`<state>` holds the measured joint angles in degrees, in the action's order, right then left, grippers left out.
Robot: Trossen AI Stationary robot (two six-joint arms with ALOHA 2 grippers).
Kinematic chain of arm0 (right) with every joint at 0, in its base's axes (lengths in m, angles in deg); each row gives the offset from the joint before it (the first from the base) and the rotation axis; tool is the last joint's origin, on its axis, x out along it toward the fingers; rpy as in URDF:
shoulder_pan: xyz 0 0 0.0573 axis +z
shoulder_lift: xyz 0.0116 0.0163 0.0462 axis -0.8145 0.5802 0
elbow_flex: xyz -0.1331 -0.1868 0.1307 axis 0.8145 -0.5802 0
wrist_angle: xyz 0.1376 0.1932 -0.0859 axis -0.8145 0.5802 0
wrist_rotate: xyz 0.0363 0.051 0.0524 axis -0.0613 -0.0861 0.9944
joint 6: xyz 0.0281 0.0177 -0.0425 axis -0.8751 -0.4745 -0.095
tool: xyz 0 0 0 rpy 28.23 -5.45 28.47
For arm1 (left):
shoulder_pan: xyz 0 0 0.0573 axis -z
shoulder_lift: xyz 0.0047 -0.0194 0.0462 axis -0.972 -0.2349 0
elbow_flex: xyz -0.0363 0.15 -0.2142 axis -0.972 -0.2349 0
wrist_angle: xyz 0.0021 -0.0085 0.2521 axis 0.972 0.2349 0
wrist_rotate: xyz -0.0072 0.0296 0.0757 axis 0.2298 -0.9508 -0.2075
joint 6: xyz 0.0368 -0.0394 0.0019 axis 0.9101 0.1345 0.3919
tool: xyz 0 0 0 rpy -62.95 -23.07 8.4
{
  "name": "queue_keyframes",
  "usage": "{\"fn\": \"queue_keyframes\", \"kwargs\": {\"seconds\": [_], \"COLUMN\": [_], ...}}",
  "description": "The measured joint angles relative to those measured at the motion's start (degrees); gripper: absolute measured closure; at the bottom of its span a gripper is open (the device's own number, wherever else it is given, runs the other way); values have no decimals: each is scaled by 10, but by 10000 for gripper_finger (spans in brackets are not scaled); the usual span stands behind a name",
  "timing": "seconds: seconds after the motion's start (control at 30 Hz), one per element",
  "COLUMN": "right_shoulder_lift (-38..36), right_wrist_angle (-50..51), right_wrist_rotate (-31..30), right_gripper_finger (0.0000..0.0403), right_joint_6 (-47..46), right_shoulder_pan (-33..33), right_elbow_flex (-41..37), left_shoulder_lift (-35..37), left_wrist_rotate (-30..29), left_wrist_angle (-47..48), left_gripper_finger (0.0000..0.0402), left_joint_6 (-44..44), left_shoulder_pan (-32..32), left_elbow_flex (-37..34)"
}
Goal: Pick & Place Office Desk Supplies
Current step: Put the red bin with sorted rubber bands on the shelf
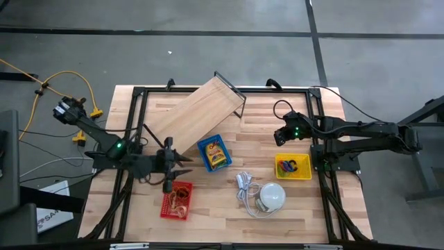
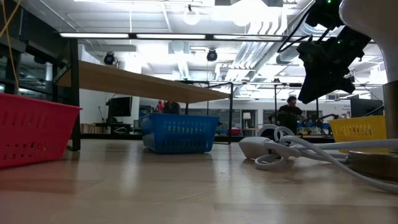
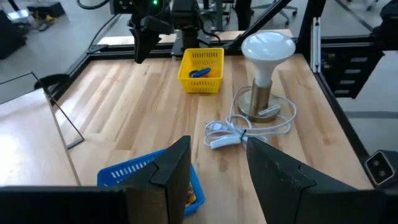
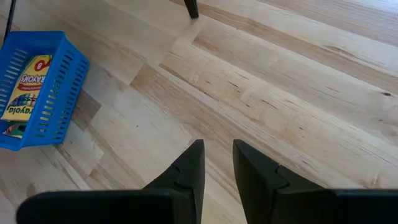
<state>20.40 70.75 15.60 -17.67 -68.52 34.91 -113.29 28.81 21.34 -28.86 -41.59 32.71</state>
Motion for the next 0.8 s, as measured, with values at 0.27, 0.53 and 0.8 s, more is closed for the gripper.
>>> {"fn": "queue_keyframes", "kwargs": {"seconds": [0.27, 0.53, 0.8], "right_shoulder_lift": [0, 0, 0], "right_wrist_angle": [0, 0, 0], "right_wrist_rotate": [0, 0, 0], "right_gripper_finger": [332, 332, 332], "right_joint_6": [0, 0, 0], "right_shoulder_pan": [0, 0, 0], "right_elbow_flex": [0, 0, 0], "left_shoulder_lift": [-38, -97, -131], "left_wrist_rotate": [-33, -33, -32], "left_wrist_angle": [5, 4, 14], "left_gripper_finger": [252, 252, 252], "left_joint_6": [-46, -45, -74], "left_shoulder_pan": [69, 124, 180], "left_elbow_flex": [13, 61, 86]}}
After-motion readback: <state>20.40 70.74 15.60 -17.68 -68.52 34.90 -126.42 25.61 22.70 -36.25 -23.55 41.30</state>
